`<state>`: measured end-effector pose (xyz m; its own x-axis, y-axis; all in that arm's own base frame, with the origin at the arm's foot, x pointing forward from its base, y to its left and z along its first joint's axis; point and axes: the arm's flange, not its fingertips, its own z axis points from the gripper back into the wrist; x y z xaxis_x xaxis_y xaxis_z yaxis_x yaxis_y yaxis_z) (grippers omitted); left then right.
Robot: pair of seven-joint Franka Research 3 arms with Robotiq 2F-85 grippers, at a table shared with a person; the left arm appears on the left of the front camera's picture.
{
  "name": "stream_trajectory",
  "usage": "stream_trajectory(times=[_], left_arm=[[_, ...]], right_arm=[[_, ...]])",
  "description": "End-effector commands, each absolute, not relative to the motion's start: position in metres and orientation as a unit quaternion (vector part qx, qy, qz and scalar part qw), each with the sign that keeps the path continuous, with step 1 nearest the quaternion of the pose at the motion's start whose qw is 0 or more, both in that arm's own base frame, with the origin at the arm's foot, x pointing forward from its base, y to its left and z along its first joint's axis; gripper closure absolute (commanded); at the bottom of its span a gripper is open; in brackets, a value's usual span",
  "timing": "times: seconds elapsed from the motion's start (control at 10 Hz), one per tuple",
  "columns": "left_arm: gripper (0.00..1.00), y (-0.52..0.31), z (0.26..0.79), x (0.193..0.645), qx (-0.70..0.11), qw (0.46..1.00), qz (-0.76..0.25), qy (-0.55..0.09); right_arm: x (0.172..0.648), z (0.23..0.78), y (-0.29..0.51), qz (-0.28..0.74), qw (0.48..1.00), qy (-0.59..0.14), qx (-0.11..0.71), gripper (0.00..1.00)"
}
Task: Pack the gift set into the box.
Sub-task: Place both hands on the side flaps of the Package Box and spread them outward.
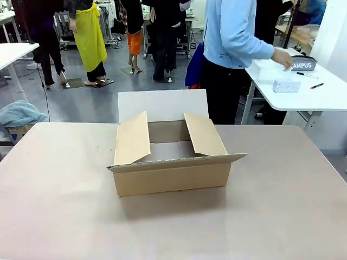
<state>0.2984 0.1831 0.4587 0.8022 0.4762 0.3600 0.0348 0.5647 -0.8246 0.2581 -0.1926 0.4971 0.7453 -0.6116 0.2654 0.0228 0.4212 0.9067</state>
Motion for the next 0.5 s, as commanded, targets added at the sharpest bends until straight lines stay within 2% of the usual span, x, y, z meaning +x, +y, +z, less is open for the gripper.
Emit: stream_trajectory(times=[0.0,0.2,0.3,0.4], left_arm=[[0.0,0.152,0.481,0.311,-0.401,0.871,0.066,-0.276],[0.0,0.05,0.541,0.34,-0.296,0.916,-0.057,-0.264],[0.0,-0.008,0.559,0.353,-0.275,0.925,-0.129,-0.227],[0.0,-0.072,0.568,0.362,-0.253,0.937,-0.158,-0.182]], right_arm=[[0.277,0.518,-0.161,-0.153,0.819,-0.328,0.446,0.0],[0.332,0.557,-0.043,0.005,0.865,-0.345,0.364,0.0],[0.353,0.558,0.019,0.106,0.868,-0.334,0.351,0.0],[0.371,0.546,0.075,0.191,0.865,-0.309,0.347,0.0]])
